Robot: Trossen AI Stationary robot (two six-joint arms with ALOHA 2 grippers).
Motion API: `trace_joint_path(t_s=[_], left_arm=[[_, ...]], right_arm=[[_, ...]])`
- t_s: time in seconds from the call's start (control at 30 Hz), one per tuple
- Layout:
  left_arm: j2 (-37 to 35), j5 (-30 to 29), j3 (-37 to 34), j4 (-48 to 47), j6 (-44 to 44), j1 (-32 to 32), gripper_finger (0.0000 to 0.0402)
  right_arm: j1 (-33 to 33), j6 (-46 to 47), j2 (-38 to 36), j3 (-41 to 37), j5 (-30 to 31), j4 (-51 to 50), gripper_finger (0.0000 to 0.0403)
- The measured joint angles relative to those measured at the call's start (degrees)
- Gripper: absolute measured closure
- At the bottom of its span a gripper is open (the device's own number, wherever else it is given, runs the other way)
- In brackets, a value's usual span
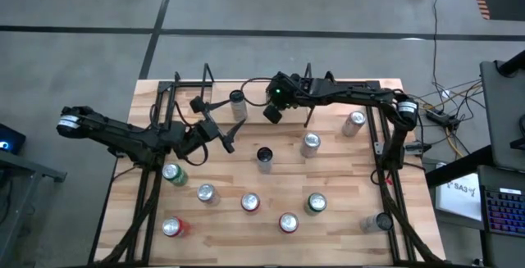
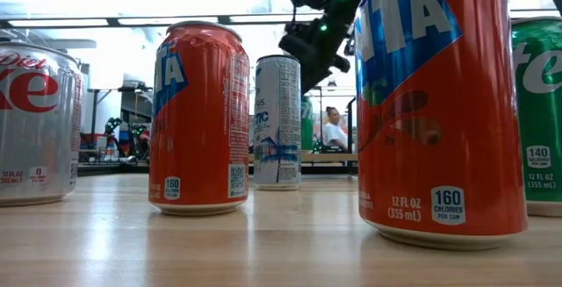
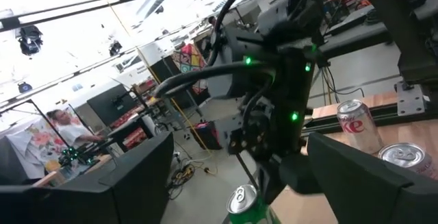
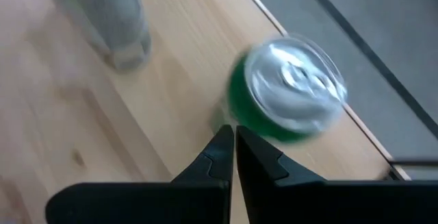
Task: Sort soda cans
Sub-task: Put the right green soda can on the shelf
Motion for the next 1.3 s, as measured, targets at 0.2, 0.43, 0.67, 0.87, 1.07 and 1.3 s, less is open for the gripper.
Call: trace_joint_path(t_s=[0.2, 0.43, 0.67, 0.87, 1.07, 1.3], left_arm=[[0.0, 0.1, 1.1, -2.4, -2.4, 0.0, 0.0149], [0.0, 12.7, 6.9, -19.1, -14.4, -0.9, 0.0373], [0.0, 13.6, 16.3, -41.9, -31.0, -1.1, 0.0396], [0.0, 13.6, 22.1, -57.5, -34.5, -1.1, 0.04], [0.0, 13.5, 24.2, -67.0, -34.8, 0.4, 0.0401], [0.0, 13.6, 23.1, -67.4, -32.7, 4.2, 0.0401]], right_arm=[[0.1, -2.3, -2.8, 0.1, -1.6, -6.0, 0.0394], [-0.7, -11.4, -3.7, 0.0, -5.8, -6.0, 0.0394], [-2.4, -16.4, -3.7, -1.4, -7.4, -2.5, 0.0394], [-3.4, -18.1, -3.7, -3.4, -11.4, 2.6, 0.0394], [-3.6, -18.4, -3.7, -5.6, -11.6, 7.1, 0.0394], [-4.3, -18.5, -3.7, -7.5, -11.5, 10.8, 0.0394]])
